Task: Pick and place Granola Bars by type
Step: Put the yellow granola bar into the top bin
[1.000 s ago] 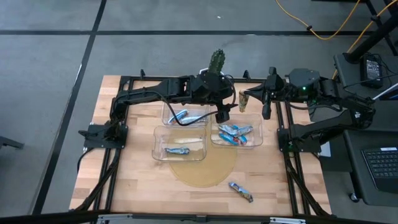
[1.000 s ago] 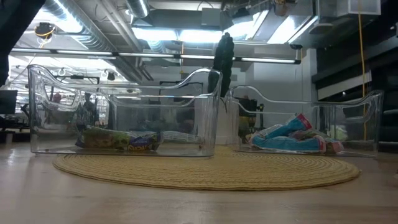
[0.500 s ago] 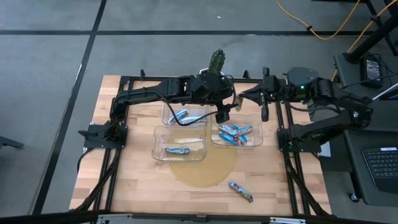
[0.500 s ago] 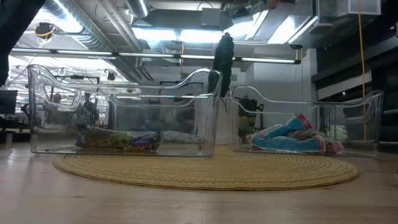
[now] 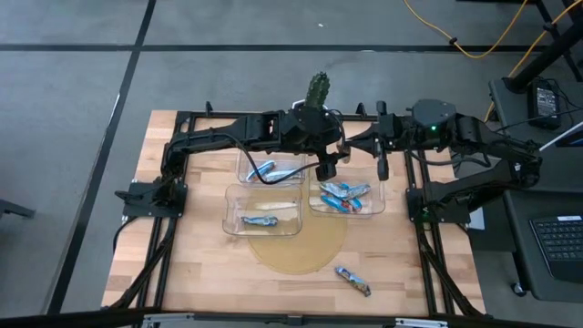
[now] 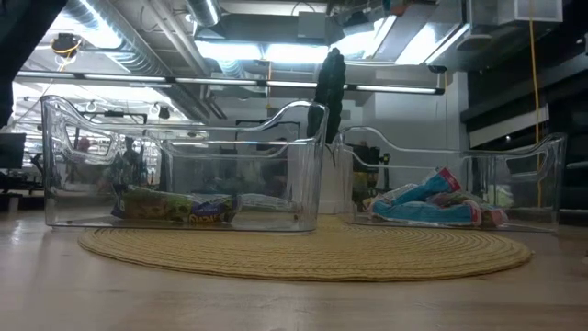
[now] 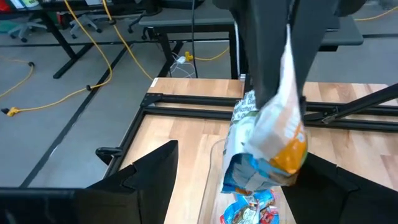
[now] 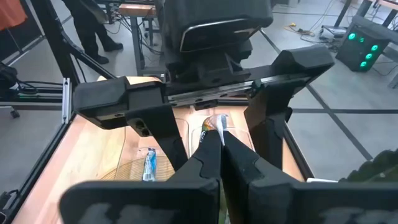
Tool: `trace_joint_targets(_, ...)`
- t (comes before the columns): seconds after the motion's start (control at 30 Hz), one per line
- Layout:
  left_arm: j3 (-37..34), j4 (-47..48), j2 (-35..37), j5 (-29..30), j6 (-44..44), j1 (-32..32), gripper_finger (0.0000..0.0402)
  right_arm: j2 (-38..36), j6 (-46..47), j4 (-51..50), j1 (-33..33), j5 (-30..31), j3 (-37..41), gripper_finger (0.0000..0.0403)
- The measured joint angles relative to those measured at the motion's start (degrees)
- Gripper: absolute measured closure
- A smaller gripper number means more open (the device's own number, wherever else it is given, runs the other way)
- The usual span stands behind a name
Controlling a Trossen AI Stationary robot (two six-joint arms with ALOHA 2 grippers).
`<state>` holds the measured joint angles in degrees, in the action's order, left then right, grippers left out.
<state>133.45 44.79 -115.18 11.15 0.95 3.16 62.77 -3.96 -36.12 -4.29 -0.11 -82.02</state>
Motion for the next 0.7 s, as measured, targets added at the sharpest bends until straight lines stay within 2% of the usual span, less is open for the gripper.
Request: trace_joint_targets(0.7, 0.0, 0.0, 0.0, -0.4, -0.9, 0.0, 0.0150, 0.0, -0.6, 0.4, 0.0, 0.0, 0.0, 0.0397)
